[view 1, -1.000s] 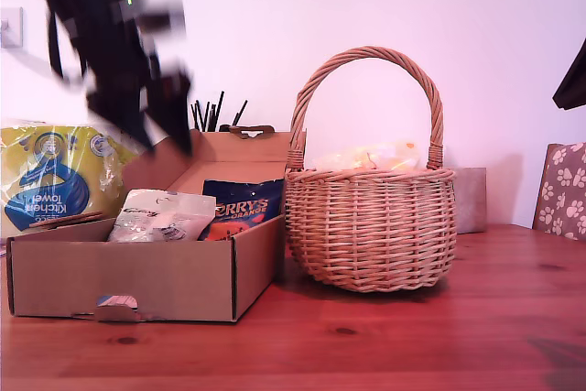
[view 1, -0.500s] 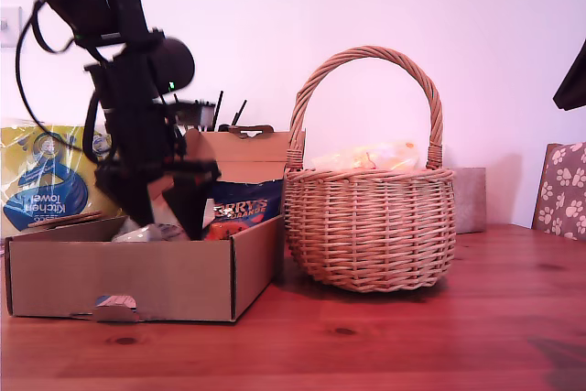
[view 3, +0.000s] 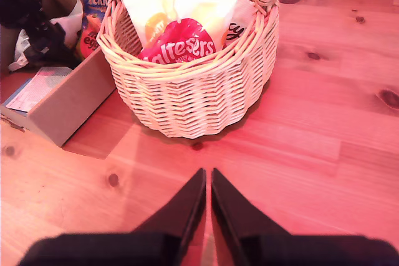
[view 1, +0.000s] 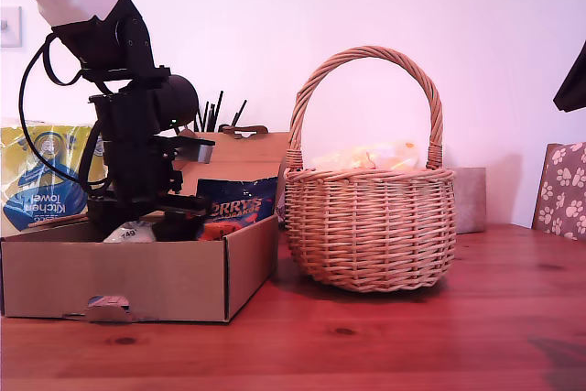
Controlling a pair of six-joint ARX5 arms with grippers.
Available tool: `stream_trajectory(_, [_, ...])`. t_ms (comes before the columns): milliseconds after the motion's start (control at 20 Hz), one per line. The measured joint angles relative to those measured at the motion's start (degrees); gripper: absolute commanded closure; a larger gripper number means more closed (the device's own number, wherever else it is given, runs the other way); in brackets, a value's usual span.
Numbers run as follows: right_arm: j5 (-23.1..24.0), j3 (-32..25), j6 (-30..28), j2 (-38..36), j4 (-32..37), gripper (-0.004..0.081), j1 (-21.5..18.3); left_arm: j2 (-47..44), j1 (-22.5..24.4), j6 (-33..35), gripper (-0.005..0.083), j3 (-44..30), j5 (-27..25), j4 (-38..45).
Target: Move the bags of Easter eggs from the cardboard box on the left into the woven basket on the right side.
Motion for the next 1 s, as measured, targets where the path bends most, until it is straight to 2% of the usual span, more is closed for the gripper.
stream_trajectory(50, [0.3, 0.0, 0.0, 0.0, 0.0, 0.0771, 0.0, 0.0, 0.0, 0.0, 0.0528, 0.0, 0.0, -0.1])
stream_trajectory(750, [1.0, 0.0, 0.0, 0.0, -0.3, 0.0771, 0.0, -2.7, 0.1, 0.0, 0.0531, 3.7, 1.8, -11.7])
stream_trajectory(850, [1.0, 0.0, 0.0, 0.0, -0.2, 0.0771, 0.0, -6.4, 0.2, 0.0, 0.0533, 3.7, 6.7, -11.1])
stream_trajectory(1000, [2.5, 0.0, 0.0, 0.0, 0.0, 0.0771, 0.0, -14.3, 0.1, -1.0, 0.0561, 3.7, 16.7, -8.3])
